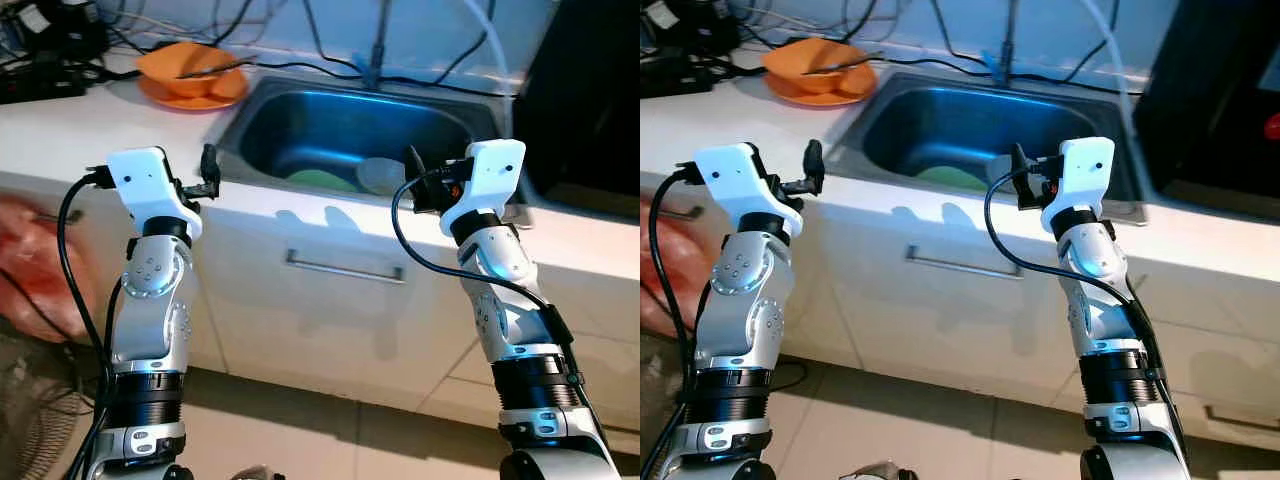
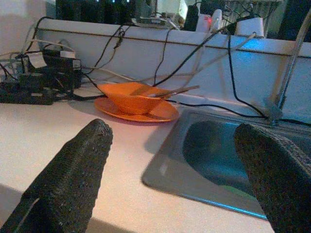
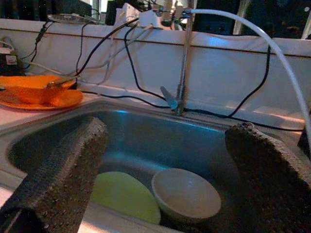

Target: Kitchen organization

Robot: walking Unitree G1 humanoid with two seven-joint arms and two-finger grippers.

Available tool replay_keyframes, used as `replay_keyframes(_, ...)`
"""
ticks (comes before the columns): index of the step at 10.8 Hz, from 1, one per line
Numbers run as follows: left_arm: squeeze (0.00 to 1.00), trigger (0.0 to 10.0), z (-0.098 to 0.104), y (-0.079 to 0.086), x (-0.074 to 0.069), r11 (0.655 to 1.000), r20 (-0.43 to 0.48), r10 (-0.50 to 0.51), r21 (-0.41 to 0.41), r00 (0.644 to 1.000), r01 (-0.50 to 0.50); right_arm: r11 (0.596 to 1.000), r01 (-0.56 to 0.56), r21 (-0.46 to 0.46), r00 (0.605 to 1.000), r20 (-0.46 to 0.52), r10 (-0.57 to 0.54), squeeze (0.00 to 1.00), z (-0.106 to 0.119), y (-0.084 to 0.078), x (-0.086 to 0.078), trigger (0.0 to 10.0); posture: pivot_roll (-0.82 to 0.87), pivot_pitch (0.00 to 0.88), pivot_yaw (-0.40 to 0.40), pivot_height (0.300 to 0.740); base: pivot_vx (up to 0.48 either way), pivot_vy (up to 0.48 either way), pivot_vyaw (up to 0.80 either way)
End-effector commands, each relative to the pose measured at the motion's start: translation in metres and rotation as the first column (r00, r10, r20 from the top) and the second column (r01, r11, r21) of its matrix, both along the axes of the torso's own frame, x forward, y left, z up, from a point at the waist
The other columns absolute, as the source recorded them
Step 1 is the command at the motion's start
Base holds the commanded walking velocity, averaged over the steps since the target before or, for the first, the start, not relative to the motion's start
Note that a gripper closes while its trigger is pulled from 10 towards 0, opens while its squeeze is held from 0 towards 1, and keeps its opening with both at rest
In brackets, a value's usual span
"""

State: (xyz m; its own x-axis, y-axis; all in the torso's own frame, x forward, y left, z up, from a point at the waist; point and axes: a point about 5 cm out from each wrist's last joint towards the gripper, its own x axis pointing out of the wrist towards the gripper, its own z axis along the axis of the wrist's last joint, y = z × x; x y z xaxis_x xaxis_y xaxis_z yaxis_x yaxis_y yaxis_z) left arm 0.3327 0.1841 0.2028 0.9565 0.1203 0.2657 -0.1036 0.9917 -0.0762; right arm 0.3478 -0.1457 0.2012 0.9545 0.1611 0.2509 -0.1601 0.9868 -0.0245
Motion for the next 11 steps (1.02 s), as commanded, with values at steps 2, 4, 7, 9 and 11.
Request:
replay_keyframes(2,0.00,10.0,-0.0008,-0.0044,0.0022,1.000,-0.015,-0.012,-0.007,1.000,0.012,1.000,0.014,0.020,1.000,0.006,-0.014,0.00,0.0031,-0.0057,-0.0010,10.0,0.08,0.071,-0.001,0.740,0.000,0.354,0.00)
replay_keyframes(4,0.00,10.0,-0.0015,-0.0068,0.0029,1.000,-0.019,-0.017,-0.012,1.000,0.016,1.000,0.020,0.016,1.000,0.004,-0.020,0.00,0.0021,-0.0082,-0.0022,10.0,0.08,0.072,-0.001,0.740,0.000,0.442,0.00)
replay_keyframes(7,0.00,10.0,-0.0028,-0.0055,0.0025,1.000,-0.025,-0.009,-0.010,1.000,0.009,1.000,0.024,0.016,1.000,-0.001,-0.024,0.00,0.0012,-0.0075,-0.0017,10.0,0.08,0.075,-0.004,0.740,0.000,0.480,0.00)
replay_keyframes(9,0.00,10.0,-0.0038,-0.0047,0.0028,1.000,-0.030,-0.004,-0.014,1.000,0.004,1.000,0.022,0.014,1.000,-0.002,-0.022,0.00,0.0014,-0.0076,-0.0018,10.0,0.08,0.077,-0.006,0.740,0.000,0.480,0.00)
replay_keyframes(11,0.00,10.0,-0.0045,-0.0054,0.0027,1.000,-0.033,-0.002,-0.011,0.999,0.001,1.000,0.024,0.013,1.000,-0.001,-0.024,0.00,0.0016,-0.0083,-0.0023,10.0,0.08,0.078,-0.004,0.740,0.000,0.401,0.00)
